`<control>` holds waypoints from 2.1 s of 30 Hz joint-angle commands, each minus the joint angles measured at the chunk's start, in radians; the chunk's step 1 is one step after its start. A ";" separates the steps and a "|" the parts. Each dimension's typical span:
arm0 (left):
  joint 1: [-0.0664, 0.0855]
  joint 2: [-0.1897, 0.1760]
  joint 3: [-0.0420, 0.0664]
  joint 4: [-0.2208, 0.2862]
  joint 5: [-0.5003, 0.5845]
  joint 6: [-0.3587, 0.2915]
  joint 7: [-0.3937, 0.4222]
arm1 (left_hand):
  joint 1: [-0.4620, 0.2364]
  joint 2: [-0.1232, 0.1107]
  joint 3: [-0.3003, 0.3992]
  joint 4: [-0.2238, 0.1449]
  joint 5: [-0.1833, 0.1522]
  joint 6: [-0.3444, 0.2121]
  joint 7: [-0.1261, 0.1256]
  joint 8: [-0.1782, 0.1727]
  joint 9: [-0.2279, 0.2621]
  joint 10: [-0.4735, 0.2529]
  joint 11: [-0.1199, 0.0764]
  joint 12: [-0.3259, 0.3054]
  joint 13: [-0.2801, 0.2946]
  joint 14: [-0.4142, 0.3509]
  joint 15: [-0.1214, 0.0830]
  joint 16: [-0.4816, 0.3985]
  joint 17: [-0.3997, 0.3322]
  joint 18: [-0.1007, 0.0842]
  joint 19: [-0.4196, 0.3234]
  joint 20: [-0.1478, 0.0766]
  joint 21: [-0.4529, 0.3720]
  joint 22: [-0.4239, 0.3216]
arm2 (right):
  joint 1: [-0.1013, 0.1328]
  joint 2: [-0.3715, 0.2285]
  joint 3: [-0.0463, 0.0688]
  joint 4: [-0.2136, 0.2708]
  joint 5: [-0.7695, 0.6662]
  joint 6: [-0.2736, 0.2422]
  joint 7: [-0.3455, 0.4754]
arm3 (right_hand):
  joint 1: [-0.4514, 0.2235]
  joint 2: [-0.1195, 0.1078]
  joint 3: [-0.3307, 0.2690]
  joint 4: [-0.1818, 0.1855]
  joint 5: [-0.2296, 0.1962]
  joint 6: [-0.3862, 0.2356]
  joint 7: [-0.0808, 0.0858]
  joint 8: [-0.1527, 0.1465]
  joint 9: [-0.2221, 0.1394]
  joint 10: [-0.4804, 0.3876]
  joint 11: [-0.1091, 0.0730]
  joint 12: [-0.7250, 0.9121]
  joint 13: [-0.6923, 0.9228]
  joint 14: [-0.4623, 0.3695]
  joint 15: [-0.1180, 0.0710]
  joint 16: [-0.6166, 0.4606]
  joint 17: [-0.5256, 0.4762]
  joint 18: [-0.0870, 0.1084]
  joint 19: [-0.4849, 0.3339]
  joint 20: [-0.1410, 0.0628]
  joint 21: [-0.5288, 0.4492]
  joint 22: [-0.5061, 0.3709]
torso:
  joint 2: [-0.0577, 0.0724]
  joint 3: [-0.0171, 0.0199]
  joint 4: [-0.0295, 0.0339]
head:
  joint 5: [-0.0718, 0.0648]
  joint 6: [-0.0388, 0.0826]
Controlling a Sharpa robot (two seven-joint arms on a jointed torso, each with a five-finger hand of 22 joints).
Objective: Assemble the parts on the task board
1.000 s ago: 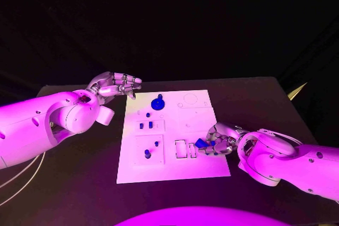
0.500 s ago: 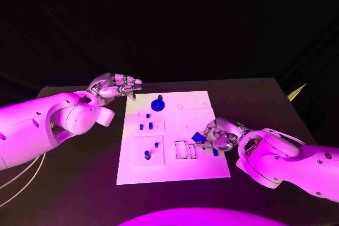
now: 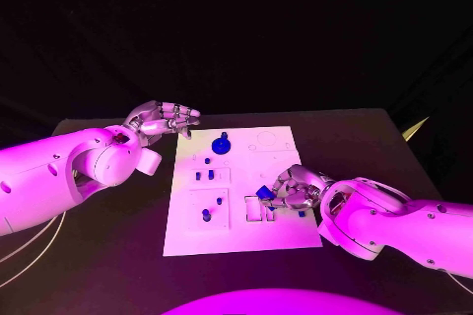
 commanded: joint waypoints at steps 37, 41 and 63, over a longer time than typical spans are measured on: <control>0.001 -0.003 0.001 0.006 0.006 0.017 -0.003 | -0.009 0.005 -0.005 0.009 0.002 -0.007 0.002 0.001 0.001 -0.007 0.000 0.005 0.000 -0.008 0.002 -0.005 0.001 0.012 0.004 0.006 -0.007 -0.004 | -0.013 0.102 0.000 -0.065 -0.002 0.056 -0.060 | -0.249 -0.012 -0.024 -0.004 -0.132 0.092 -0.061 0.047 0.011 0.104 -0.023 0.012 0.263 0.106 -0.020 0.004 0.263 -0.010 0.099 -0.023 0.019 0.258 | 0.001 0.0009 0.0007 | 0.013 -0.005; 0.001 -0.004 0.001 0.006 0.006 0.017 -0.003 | -0.009 0.005 -0.005 0.009 0.002 -0.007 0.002 0.001 0.001 -0.007 0.000 0.005 0.000 -0.008 0.002 -0.005 0.001 0.012 0.004 0.006 -0.007 -0.004 | -0.013 0.105 0.000 -0.068 -0.011 0.056 -0.062 | -0.268 -0.013 -0.051 -0.004 -0.147 0.089 -0.061 0.052 0.013 0.104 -0.023 0.012 0.263 0.106 -0.019 0.004 0.263 -0.010 0.099 -0.022 0.018 0.257 | 0.001 0.0010 0.0002 | 0.013 -0.006; 0.001 -0.006 0.001 0.006 0.006 0.014 -0.004 | -0.008 0.006 -0.004 0.010 0.003 -0.007 0.002 0.001 0.001 -0.008 0.000 0.006 -0.001 -0.010 0.002 -0.005 0.001 0.012 0.004 0.007 -0.009 -0.005 | -0.015 0.077 0.000 -0.042 -0.048 0.048 -0.033 | -0.189 -0.004 -0.109 -0.014 -0.158 0.073 -0.058 0.063 0.017 0.100 -0.021 0.007 0.259 0.106 -0.017 0.004 0.263 -0.009 0.097 -0.020 0.012 0.256 | 0.001 0.0027 -0.0003 | 0.012 -0.005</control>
